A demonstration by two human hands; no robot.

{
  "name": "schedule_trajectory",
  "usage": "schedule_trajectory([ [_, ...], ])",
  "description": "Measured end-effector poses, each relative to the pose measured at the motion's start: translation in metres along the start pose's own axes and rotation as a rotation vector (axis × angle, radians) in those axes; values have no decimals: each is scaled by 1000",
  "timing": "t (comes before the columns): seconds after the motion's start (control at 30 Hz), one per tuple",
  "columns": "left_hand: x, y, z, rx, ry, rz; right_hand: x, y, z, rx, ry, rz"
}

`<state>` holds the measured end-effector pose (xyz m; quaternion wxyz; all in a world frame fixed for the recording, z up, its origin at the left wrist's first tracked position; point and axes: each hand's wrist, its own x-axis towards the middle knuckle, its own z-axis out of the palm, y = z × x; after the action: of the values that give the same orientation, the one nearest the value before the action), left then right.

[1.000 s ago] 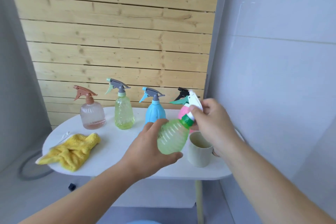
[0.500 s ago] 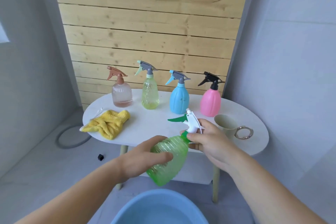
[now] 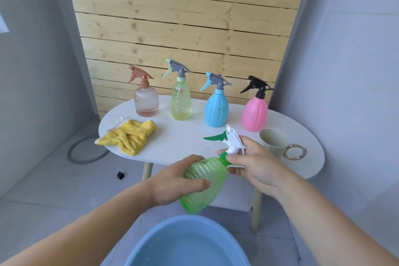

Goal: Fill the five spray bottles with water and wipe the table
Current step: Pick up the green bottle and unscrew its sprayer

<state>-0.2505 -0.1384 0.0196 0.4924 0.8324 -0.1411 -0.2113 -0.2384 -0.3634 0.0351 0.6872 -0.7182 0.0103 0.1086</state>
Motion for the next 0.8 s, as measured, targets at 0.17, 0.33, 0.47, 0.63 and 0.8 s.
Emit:
schedule_trajectory([
  [0.17,2,0,0,-28,-2,17,3,5,3,-149,81,33],
  [0.33,5,-8,2,49,20,-14,5,4,3,-27,-8,6],
  [0.47,4,-14,-2,18,-28,-74,7,-5,-7,106,-43,-11],
  [0.63,-2,-30,-14,-92,4,-169,16,-21,-22,165,212,-97],
  [0.8,-2,-43,-23,-50,101,-255,40,-10,-16,176,440,-161],
])
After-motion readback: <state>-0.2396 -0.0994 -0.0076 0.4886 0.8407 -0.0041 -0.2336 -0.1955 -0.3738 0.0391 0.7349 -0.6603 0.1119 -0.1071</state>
